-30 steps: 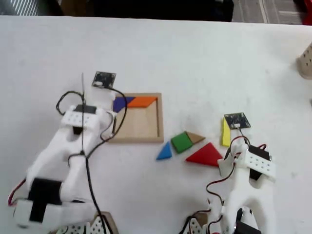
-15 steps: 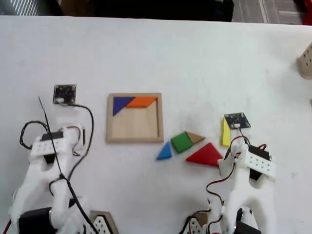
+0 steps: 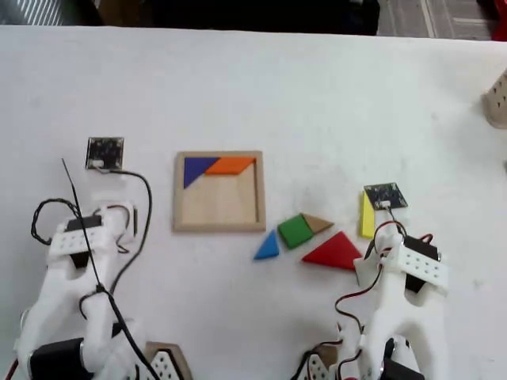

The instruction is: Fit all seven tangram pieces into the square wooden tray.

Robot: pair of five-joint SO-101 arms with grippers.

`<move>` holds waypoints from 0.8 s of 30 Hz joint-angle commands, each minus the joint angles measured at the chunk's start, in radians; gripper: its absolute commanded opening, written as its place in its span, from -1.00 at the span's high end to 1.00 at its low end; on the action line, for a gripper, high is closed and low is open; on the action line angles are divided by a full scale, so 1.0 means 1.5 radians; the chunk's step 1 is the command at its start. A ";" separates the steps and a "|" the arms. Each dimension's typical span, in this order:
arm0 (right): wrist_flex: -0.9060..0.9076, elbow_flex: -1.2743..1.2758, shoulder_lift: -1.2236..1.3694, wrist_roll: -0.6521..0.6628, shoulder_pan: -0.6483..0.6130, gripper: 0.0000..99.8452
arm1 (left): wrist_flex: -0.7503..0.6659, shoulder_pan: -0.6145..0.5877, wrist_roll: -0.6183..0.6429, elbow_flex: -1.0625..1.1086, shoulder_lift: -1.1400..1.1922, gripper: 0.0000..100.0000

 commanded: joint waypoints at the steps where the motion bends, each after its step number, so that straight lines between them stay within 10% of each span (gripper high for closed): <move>1: -0.009 -0.002 -0.024 0.005 -0.004 0.96 | -0.014 -0.006 -0.006 -0.003 -0.022 0.95; 24: -0.007 -0.003 -0.024 -0.001 -0.009 0.96 | -0.019 -0.004 -0.006 -0.003 -0.020 0.95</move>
